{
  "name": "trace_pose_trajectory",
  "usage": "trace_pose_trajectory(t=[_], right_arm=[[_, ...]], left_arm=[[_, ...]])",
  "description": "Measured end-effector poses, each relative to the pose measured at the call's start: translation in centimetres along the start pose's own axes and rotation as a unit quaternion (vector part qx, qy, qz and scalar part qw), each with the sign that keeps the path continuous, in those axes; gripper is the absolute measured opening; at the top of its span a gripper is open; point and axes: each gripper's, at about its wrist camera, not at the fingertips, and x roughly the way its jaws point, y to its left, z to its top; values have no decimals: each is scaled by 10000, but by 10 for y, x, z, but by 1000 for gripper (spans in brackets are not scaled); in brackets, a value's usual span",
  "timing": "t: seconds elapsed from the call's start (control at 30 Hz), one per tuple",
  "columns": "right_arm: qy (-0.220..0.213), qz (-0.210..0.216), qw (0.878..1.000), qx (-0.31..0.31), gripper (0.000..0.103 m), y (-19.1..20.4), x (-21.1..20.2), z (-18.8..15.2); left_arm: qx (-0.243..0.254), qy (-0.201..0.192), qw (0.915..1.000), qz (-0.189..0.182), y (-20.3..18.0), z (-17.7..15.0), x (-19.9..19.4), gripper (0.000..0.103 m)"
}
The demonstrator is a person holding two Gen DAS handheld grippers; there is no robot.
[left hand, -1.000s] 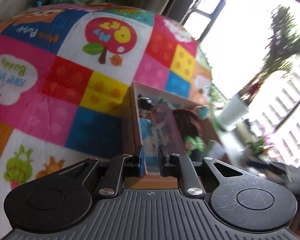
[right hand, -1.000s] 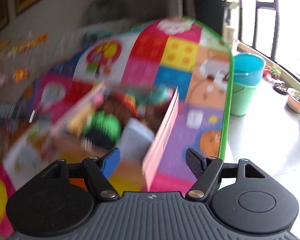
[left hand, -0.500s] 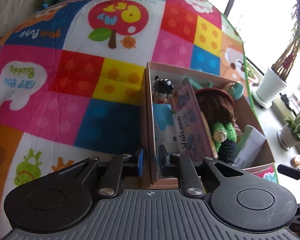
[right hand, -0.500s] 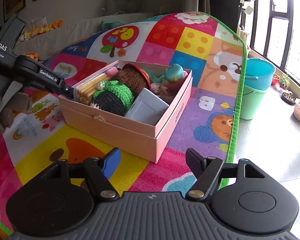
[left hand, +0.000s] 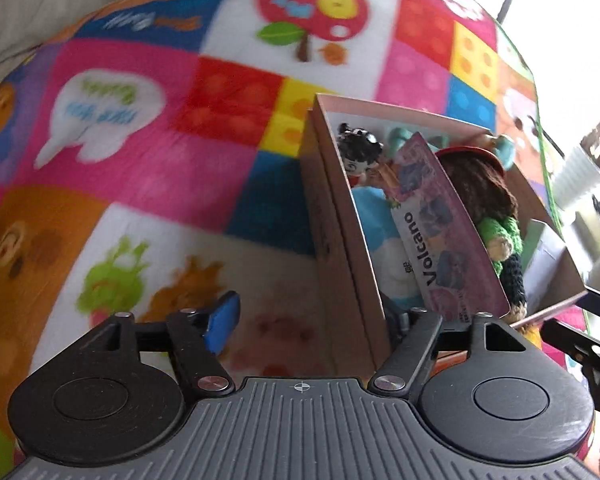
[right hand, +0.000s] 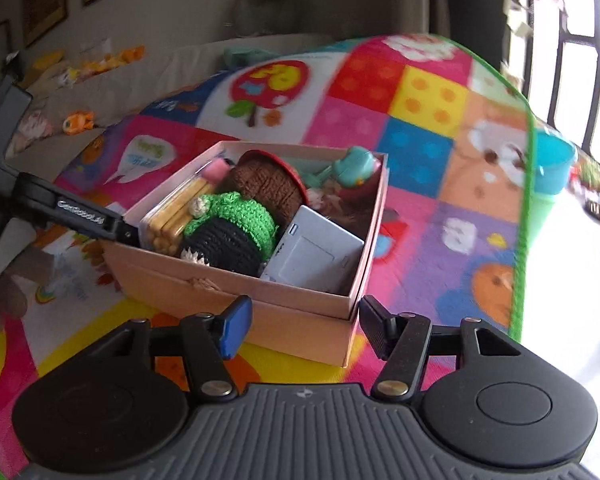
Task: Organize objects
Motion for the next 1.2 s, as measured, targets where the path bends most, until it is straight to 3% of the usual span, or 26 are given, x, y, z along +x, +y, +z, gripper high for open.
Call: trace_pose_trajectory(t=[0.1,0.13,0.4,0.73,0.8,0.87,0.93,1.0,1.07,1.2], right_arm=[[-61,-1,10000,-44,60,12,14,16],[-24,18,10000,-39,60,16,20,21],[-95,-98,9990,-436,60,47,57,50],[-156,-233,9986,-453,60,50,58,46],[-166,-403,9983,-384,63,48,53,41],[-147,-434,9986,-245,79,41,44,30],[-19,-370,9993,-73,84,35,35,14],[166,-362,9991,106,87,33,29,-1],[331,-388,9981,344,103,34,25,-14],[507,-490,9965,438,103,47,28,-29]], left_arm=[[-101,-60,9998,170,19,1,1,97],[-136,-128,9995,244,27,2,4,97],[-287,-779,9946,622,72,28,23,98],[-134,-1167,9907,688,73,26,16,95],[8,-1561,9849,749,67,22,-4,94],[126,-1935,9780,768,61,13,-32,92],[212,-2090,9758,608,55,-2,-58,91],[310,-1961,9793,395,44,-24,-76,91],[413,-1731,9836,279,28,-54,-80,91],[328,-1258,9911,277,6,-99,-54,91]])
